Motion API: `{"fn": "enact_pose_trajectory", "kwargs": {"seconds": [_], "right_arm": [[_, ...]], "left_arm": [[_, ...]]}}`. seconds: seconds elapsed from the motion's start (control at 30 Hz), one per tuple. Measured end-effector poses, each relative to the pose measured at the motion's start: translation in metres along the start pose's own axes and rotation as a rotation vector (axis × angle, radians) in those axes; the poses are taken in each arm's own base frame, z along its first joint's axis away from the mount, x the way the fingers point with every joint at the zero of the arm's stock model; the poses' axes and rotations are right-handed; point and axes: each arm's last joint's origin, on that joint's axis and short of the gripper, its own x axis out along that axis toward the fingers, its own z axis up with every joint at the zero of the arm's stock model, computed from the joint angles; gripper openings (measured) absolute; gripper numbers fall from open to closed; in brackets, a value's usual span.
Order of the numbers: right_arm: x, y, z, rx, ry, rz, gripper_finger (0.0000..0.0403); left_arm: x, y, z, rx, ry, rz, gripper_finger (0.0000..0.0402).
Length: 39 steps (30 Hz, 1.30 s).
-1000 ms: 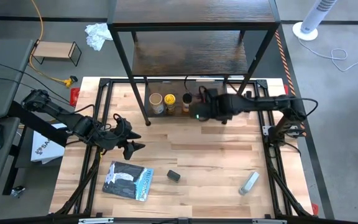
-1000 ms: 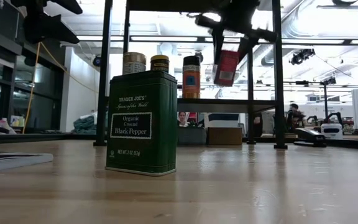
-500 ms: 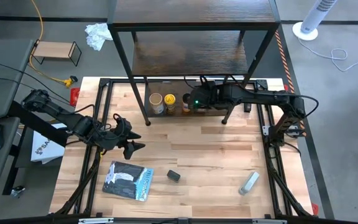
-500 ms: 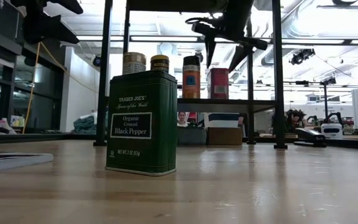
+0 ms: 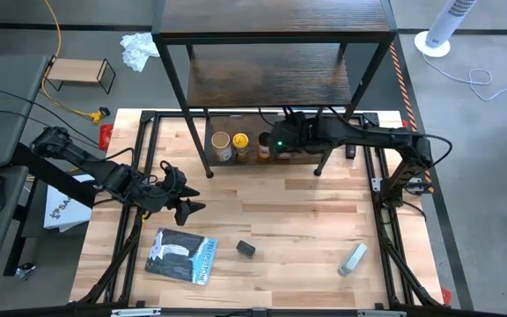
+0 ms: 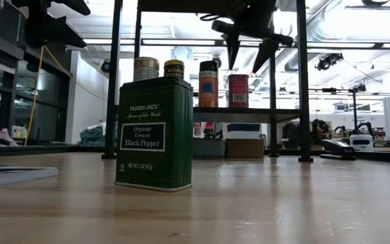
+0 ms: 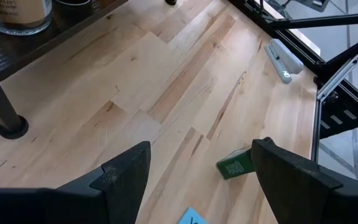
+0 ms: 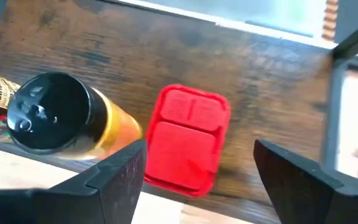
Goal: Shelf spices
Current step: Put the black seasoning can on the shelf
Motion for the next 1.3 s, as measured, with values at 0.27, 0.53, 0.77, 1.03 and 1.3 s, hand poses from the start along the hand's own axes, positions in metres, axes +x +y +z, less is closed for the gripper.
{"fn": "enact_pose_trajectory", "kwargs": {"seconds": [0.27,0.53,0.77,1.03,1.3], "right_arm": [[-0.044,0.008,-0.019,-0.187,-0.056,-0.021,0.0293],[-0.094,0.030,-0.088,-0.345,-0.028,0.158,0.0293],[-0.121,0.041,-0.164,-0.384,0.057,0.368,0.0293],[-0.112,0.069,-0.213,-0.415,0.041,0.547,0.0293],[-0.070,0.115,-0.252,-0.601,0.114,0.620,0.0293]], "left_arm": [[0.000,-0.001,-0.001,-0.021,0.032,-0.028,0.0275],[0.005,-0.027,-0.016,0.051,0.255,-0.285,0.0275],[0.025,-0.058,-0.056,0.297,0.439,-0.287,0.0275],[0.045,-0.100,-0.078,0.713,0.360,-0.248,0.0275],[0.067,-0.119,-0.073,0.930,0.257,-0.163,0.0275]]}}
